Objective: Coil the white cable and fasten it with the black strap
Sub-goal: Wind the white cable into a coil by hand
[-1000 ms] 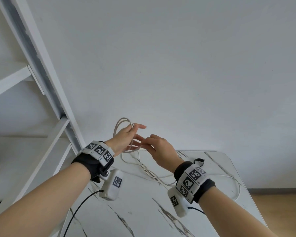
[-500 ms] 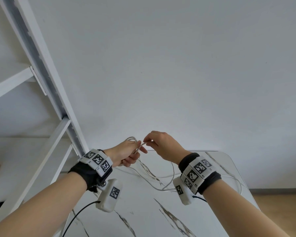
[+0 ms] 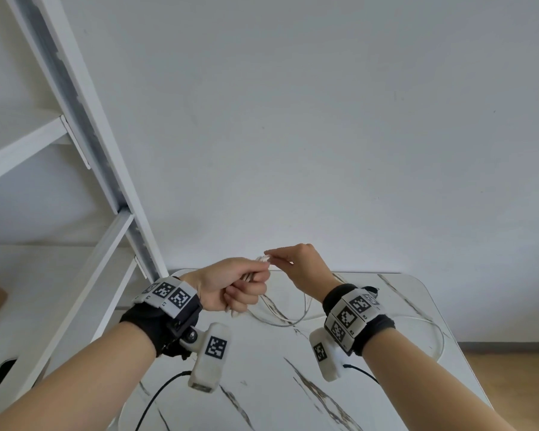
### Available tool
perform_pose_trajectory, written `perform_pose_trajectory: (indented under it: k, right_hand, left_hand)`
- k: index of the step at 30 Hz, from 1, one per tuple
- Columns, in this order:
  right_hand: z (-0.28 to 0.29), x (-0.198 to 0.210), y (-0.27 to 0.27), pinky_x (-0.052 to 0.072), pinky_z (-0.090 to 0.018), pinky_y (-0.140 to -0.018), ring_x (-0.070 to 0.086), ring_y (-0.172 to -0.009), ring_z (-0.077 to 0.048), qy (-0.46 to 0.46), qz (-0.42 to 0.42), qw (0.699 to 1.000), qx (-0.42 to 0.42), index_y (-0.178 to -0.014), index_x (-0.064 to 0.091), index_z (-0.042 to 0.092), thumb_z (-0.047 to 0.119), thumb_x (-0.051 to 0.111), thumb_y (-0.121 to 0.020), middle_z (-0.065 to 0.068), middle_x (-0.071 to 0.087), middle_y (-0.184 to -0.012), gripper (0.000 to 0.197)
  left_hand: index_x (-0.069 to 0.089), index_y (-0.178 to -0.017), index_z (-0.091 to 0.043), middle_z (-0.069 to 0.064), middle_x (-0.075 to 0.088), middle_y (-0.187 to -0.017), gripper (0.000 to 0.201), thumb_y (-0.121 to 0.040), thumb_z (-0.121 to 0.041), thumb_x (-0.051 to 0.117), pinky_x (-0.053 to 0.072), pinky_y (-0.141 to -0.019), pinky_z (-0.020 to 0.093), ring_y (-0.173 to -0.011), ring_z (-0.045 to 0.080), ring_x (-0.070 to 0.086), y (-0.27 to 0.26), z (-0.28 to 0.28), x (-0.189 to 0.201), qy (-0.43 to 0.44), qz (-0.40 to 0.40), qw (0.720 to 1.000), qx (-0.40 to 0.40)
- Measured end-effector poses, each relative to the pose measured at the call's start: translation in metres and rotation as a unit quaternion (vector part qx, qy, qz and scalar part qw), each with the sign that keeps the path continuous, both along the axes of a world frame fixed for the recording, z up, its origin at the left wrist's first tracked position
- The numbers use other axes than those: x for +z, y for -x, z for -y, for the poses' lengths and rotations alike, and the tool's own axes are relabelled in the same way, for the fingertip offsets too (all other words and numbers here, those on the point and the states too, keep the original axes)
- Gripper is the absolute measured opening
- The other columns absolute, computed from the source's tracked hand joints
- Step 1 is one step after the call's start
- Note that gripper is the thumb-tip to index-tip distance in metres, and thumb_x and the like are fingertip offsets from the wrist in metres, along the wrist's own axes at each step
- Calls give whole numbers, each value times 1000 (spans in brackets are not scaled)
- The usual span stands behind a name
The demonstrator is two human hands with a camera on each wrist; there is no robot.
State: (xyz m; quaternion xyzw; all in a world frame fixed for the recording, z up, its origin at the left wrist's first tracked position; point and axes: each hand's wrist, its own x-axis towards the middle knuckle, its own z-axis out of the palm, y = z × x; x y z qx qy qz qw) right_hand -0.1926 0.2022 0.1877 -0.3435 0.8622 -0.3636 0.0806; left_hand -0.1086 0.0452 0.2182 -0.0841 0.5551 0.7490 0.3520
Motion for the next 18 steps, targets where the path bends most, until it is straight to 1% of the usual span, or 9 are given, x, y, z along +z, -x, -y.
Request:
perform_pose_trajectory:
  k: [1,3,4,6,9,11,13,15,18]
  right_hand:
    - [1,-1,-3,35,-16,-56,40,-55,-7,18,15,1000,-7,-95,73,19,21,58,-90,-2,61,-65,17]
    - [6,-1,-8,25,-17,-48,23,-53,-11,54,37,998,-23,-63,67,28,18,55,-89,-3,37,-54,30]
    - [9,-1,-10,24,-20,-47,22,-54,-13,63,44,996,-37,-51,56,29,15,54,-88,-4,33,-54,40]
    - [14,2,-14,26,-26,-49,25,-54,-17,51,62,994,-68,-45,41,27,7,49,-86,-8,36,-53,46]
    - [23,-9,-18,26,-27,-49,37,-54,-19,-16,63,994,-82,-50,44,16,6,46,-87,-6,48,-52,38]
    - [25,-21,-22,30,-27,-49,45,-56,-23,-16,72,994,-74,-55,48,16,11,50,-89,0,50,-53,34]
    - [27,-31,-27,47,-28,-63,59,-67,-23,4,99,993,-61,-74,62,12,16,57,-88,-6,66,-69,16]
    - [28,-37,-31,52,-32,-78,64,-83,-23,4,119,992,-49,-89,66,10,16,58,-88,-10,71,-89,11]
    - [25,-44,-35,48,-21,-73,62,-82,-17,-12,146,989,-31,-94,66,9,13,53,-89,-9,72,-96,14]
  left_hand:
    - [41,-62,-16,-8,29,-41,42,-99,-31,30,22,-29,12,-31,0,25,1,0,3,-43,-9,999,9]
    - [44,-67,-14,-6,34,-43,39,-98,-32,31,28,-30,13,-33,2,30,2,-2,7,-104,-32,994,30]
    - [47,-69,-12,-5,37,-45,38,-98,-32,32,31,-32,14,-35,4,33,2,-4,8,-124,-44,990,44]
    - [58,-74,-11,-2,45,-51,37,-96,-32,36,38,-37,17,-40,7,41,4,-9,12,-161,-62,981,85]
    - [70,-81,-8,3,61,-62,39,-92,-31,40,53,-50,26,-52,14,58,8,-15,22,-225,-79,957,166]
    - [71,-88,-8,5,68,-71,40,-94,-31,39,59,-65,33,-65,19,67,13,-15,28,-243,-106,943,200]
    - [68,-97,-9,6,71,-80,38,-97,-30,38,58,-78,38,-78,22,70,19,-12,32,-244,-128,934,227]
    - [64,-104,-10,6,72,-86,33,-99,-30,38,56,-85,40,-86,22,71,23,-7,34,-236,-142,926,259]
    - [63,-105,-13,5,73,-91,29,-100,-29,39,54,-89,40,-91,22,71,31,1,36,-225,-160,908,315]
